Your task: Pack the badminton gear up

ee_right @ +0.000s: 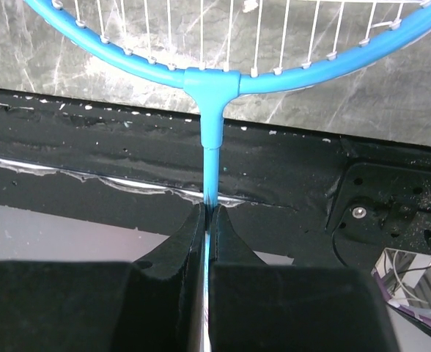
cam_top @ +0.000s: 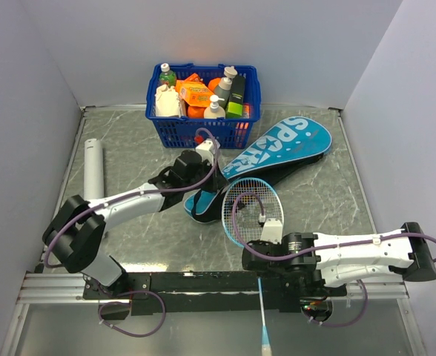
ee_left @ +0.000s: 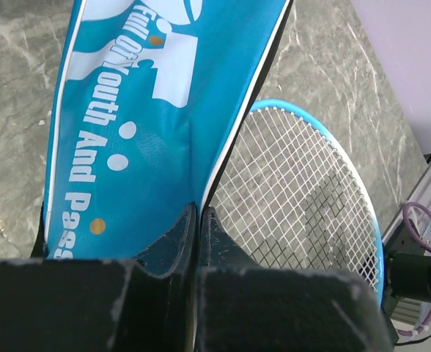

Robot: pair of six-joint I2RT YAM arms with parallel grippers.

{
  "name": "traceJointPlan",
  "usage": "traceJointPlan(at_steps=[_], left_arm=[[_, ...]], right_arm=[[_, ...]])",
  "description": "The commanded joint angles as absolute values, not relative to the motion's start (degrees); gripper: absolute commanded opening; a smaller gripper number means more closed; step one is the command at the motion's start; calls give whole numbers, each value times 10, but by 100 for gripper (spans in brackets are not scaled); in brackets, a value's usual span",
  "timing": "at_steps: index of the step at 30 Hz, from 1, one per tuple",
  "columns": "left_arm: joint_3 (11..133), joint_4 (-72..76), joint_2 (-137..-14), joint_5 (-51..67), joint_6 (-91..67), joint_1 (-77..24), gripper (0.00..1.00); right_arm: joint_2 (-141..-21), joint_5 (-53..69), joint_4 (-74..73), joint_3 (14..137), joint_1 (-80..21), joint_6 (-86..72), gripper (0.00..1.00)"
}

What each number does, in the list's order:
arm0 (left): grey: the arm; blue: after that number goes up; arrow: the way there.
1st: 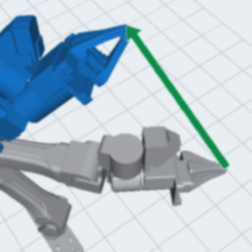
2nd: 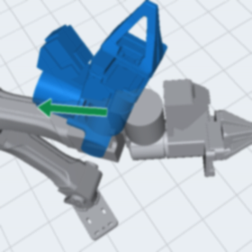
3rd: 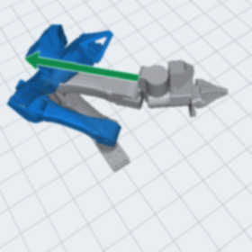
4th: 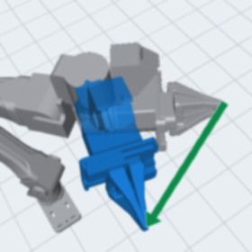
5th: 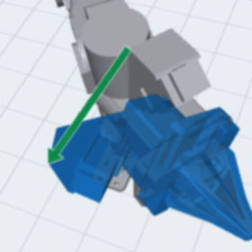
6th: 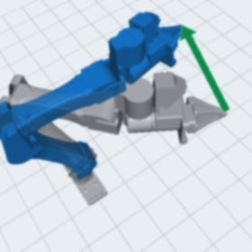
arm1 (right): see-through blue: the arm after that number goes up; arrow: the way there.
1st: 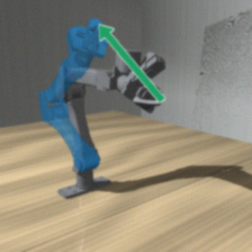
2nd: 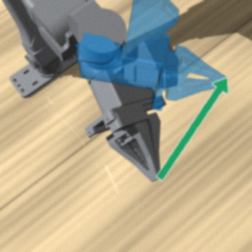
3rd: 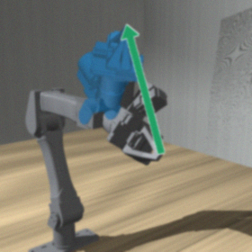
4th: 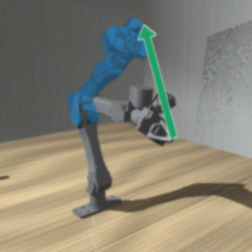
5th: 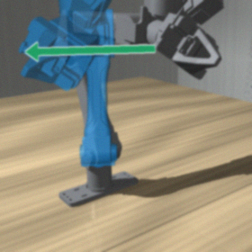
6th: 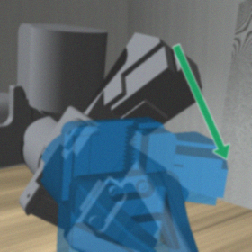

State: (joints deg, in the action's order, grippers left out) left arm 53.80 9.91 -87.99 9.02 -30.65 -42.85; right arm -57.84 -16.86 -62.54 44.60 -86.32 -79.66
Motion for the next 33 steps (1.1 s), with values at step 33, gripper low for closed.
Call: traceJointPlan(at_steps=[33], left_arm=[[380, 117, -673, 12, -340, -576, 1]], right_arm=[[-557, -186, -410, 406, -568, -553, 0]])
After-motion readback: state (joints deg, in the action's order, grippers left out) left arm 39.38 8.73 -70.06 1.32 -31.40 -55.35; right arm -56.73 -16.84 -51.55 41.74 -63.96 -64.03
